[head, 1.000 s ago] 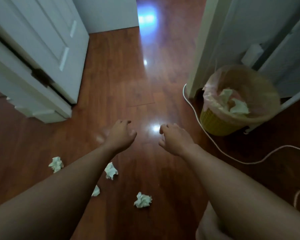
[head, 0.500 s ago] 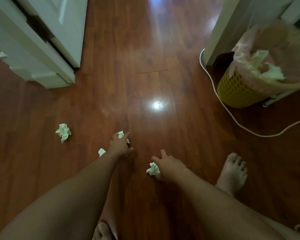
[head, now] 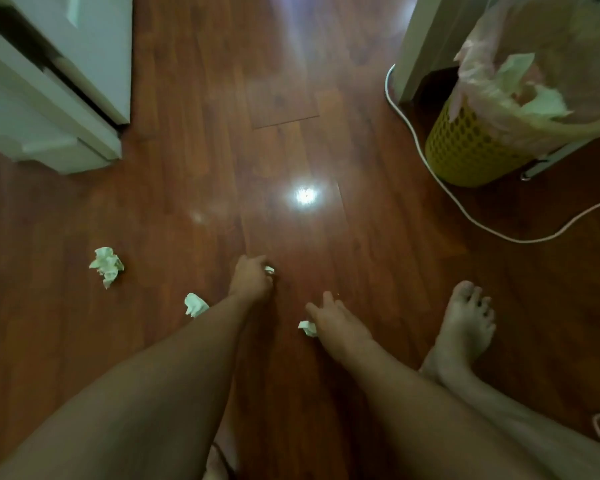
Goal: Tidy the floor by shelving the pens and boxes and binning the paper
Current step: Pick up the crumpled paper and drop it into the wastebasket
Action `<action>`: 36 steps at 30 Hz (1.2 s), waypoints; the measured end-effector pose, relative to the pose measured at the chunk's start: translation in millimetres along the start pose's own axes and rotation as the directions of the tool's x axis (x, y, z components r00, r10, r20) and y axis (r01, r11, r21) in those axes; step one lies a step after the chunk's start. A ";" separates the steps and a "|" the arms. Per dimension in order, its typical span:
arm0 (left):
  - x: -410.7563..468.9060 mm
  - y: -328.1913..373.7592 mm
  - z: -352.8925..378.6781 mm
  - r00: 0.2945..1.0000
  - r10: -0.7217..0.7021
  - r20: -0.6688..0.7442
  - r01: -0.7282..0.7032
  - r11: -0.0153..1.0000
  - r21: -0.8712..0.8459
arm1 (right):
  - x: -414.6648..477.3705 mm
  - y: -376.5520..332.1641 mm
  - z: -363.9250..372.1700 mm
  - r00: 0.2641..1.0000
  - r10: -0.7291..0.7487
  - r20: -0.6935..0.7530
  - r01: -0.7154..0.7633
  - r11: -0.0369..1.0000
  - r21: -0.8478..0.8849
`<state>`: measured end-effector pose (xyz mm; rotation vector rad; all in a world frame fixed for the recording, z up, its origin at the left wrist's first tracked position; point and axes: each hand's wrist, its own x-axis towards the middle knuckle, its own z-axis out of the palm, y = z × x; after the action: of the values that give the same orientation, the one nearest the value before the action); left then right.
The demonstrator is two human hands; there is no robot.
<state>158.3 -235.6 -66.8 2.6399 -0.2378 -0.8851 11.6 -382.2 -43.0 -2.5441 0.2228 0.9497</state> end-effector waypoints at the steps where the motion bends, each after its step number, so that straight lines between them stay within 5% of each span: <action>1: -0.2 10.6 -6.0 1.000 0.016 -0.010 -0.017 0.999 -0.032 | -1.2 5.2 -9.7 0.999 0.010 -0.036 -0.009 0.999 0.032; 8: -0.3 119.7 -67.4 0.997 0.067 -0.029 -0.073 0.927 -0.367 | -28.2 58.0 -143.8 0.940 0.093 -0.329 -0.040 0.986 0.165; 12: -6.1 198.9 -112.8 0.976 0.211 -0.054 -0.208 0.835 -0.509 | -57.8 95.7 -229.5 0.857 0.152 -0.492 -0.043 0.973 0.226; 17: -19.1 302.9 -167.3 0.914 0.383 -0.130 -0.395 0.773 -0.497 | -89.8 144.4 -314.8 0.740 0.239 -0.629 -0.027 0.945 0.327; 22: -8.3 371.7 -186.3 0.870 0.462 -0.172 -0.492 0.788 -0.370 | -90.7 185.0 -367.8 0.659 0.331 -0.675 -0.051 0.915 0.399; 28: 23.2 429.1 -167.0 0.894 0.427 -0.132 -0.443 0.808 -0.389 | -84.3 216.5 -383.2 0.505 0.460 -0.730 -0.022 0.852 0.522; 31: 35.0 458.3 -150.4 0.904 0.411 -0.120 -0.423 0.814 -0.399 | -72.9 236.4 -385.2 0.409 0.632 -0.658 -0.059 0.738 0.672; 36: 47.7 496.1 -128.3 0.897 0.426 -0.119 -0.441 0.837 -0.324 | -58.8 264.9 -385.2 0.371 0.735 -0.568 -0.089 0.637 0.766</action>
<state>250.4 -673.2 187.9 2.1484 -0.5891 -0.6451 118.4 -787.4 172.5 -2.0224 1.3683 -0.4182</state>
